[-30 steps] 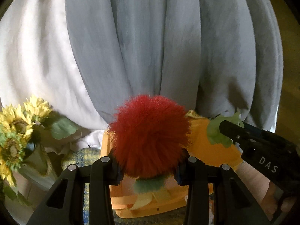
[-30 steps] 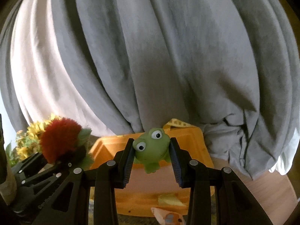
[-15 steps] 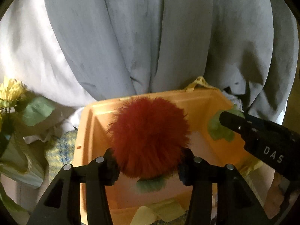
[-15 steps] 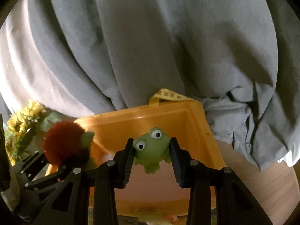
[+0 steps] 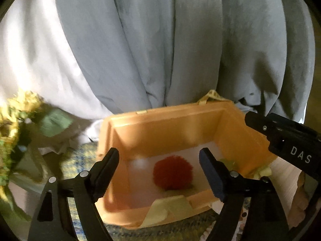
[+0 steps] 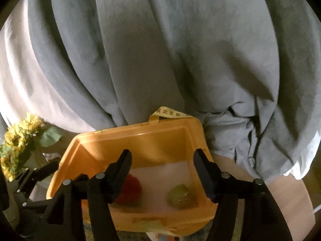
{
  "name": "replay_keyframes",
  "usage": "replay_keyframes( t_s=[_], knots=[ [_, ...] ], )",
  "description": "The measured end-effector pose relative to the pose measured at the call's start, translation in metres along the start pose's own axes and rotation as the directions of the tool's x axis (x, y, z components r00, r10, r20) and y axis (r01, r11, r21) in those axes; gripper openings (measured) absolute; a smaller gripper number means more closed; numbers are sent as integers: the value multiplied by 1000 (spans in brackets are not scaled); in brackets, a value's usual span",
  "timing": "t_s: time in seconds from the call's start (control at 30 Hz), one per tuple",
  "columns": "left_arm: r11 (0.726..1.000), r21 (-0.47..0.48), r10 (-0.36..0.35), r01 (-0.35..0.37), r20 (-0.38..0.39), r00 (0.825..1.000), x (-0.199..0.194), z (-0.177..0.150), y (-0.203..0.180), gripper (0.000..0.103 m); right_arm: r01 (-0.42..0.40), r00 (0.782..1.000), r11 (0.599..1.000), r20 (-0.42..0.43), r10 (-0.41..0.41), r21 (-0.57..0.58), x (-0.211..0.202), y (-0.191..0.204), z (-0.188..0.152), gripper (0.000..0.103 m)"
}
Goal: Organize soft objects
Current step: 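Open the left gripper over the crate while the right gripper releases the frog inside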
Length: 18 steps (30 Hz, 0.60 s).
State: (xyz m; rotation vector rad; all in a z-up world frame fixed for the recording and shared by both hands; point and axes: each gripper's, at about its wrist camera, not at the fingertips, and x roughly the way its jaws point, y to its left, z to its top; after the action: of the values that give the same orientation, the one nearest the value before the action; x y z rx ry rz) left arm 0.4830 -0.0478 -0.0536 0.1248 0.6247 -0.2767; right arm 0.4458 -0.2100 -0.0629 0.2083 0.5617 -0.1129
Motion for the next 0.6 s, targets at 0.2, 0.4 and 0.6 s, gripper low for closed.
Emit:
replay_keyframes(
  t_s=[0.2, 0.4, 0.6],
  knots=[
    [1000, 3, 15, -15, 77, 997, -47, -2, 1, 85, 2, 998, 1000, 57, -1, -12, -38, 6, 0, 74],
    [1000, 19, 21, -24, 146, 989, -93, -12, -1, 86, 9, 992, 1000, 125, -6, -20, -84, 15, -5, 75],
    [1000, 13, 18, -21, 178, 984, -131, -26, -5, 87, 25, 985, 999, 171, -20, -24, -125, 21, -16, 75]
  ],
)
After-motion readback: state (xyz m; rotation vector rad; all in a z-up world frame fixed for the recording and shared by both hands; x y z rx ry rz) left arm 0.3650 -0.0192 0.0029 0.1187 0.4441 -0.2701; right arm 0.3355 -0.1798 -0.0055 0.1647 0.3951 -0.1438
